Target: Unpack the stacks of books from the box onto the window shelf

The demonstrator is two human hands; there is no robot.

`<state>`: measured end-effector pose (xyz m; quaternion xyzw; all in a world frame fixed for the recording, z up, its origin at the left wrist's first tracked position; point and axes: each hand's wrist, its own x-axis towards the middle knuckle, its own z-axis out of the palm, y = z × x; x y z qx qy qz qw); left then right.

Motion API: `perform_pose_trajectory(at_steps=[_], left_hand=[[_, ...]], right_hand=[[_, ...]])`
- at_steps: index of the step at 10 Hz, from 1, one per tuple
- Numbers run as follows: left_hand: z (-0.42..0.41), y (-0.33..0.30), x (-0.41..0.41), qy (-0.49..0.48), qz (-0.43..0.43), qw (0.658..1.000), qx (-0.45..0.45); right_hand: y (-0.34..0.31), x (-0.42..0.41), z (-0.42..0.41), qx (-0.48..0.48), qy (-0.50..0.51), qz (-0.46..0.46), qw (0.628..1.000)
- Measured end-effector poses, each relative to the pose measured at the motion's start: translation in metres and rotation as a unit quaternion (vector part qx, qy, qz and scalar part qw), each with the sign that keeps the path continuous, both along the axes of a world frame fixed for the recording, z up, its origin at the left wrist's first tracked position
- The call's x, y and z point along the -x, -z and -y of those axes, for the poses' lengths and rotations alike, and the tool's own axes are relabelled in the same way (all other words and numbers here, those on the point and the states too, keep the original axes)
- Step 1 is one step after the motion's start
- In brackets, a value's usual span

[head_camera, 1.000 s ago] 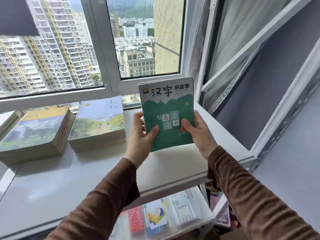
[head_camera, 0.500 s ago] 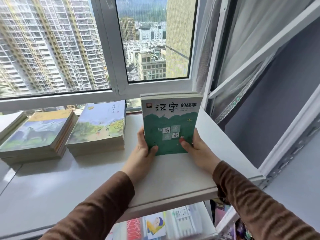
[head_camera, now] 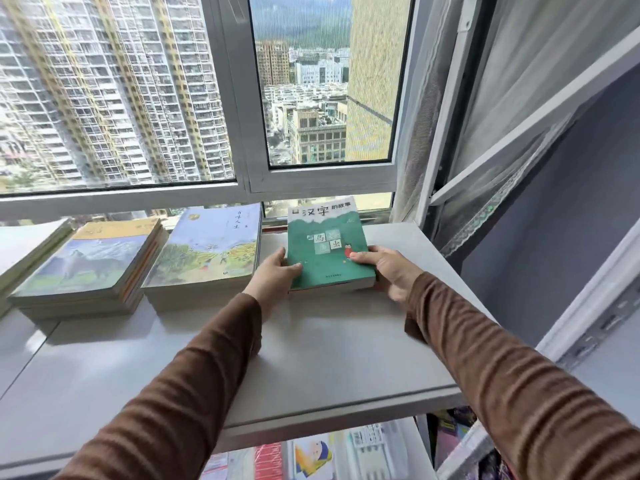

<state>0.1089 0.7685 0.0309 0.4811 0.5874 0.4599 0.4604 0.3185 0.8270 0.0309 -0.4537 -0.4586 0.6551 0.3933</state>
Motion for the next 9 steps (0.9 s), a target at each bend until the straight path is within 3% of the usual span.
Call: perform_pose_trajectory(at_steps=[3, 4, 5, 6, 7, 9], left_hand=[[-0.006, 0.02, -0.008, -0.059, -0.039, 0.997, -0.03], [-0.008, 0.019, -0.008, -0.062, -0.051, 0.996, -0.029], [-0.005, 0.02, -0.01, -0.062, -0.061, 0.996, -0.029], [-0.003, 0.022, -0.013, -0.072, -0.078, 0.994, -0.033], [0.003, 0.018, -0.014, -0.073, -0.126, 0.989, -0.039], [0.032, 0.008, -0.008, -0.015, -0.14, 0.989, -0.046]], right_hand=[[-0.001, 0.009, -0.018, 0.063, -0.015, 0.068, 0.996], [-0.001, 0.006, -0.022, 0.012, -0.018, 0.154, 0.988], [-0.004, -0.002, -0.024, -0.056, -0.03, 0.268, 0.961], [-0.007, -0.008, -0.021, -0.129, -0.037, 0.416, 0.899], [-0.008, -0.006, -0.01, -0.181, -0.032, 0.489, 0.853], [-0.011, -0.002, 0.032, -0.301, 0.031, 0.514, 0.802]])
